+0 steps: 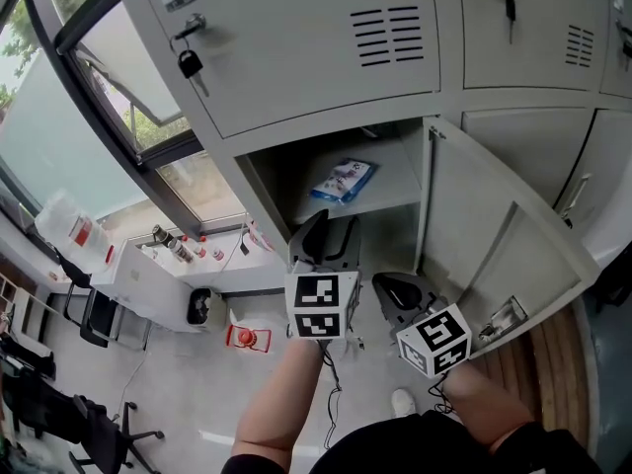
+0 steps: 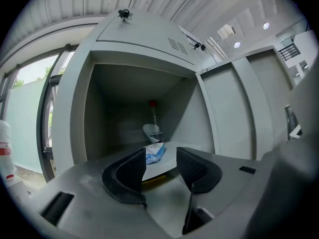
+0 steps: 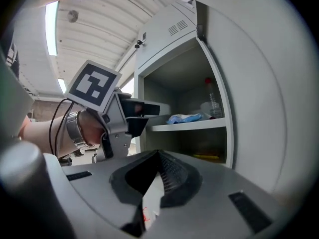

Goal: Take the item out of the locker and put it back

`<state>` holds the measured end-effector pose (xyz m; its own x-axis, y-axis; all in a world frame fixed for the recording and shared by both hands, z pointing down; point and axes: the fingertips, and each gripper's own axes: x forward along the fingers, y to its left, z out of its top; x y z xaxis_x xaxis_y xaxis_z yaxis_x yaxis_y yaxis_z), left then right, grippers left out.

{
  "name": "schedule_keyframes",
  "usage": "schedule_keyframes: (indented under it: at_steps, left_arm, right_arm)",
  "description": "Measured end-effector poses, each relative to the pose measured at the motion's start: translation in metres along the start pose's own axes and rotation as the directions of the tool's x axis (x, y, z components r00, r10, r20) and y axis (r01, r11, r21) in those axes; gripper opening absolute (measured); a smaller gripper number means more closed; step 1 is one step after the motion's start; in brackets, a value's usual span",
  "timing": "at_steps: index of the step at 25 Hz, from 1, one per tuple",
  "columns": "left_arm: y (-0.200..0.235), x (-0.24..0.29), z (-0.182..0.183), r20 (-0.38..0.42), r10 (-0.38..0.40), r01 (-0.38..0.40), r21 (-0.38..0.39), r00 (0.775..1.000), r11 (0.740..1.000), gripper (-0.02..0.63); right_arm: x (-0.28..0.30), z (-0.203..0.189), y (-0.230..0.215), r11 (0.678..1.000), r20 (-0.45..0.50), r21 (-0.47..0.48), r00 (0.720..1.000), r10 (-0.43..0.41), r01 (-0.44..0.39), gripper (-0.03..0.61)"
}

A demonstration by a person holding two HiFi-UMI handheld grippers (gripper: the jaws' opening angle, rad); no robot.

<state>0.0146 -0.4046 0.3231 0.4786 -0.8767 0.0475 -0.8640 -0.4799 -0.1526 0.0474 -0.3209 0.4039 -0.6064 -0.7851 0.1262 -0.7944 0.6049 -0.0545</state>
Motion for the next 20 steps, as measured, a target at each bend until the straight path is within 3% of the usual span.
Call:
schedule_keyframes:
  at_steps: [20]
  left_arm:
    - [0.025, 0.064, -0.021, -0.155, 0.059, -0.052, 0.052, 0.986, 0.997, 0.184]
  right_arm:
    - [0.026, -0.01, -0.023, 0.998, -0.041, 0.044, 0.998, -0.038, 0.039, 0.052]
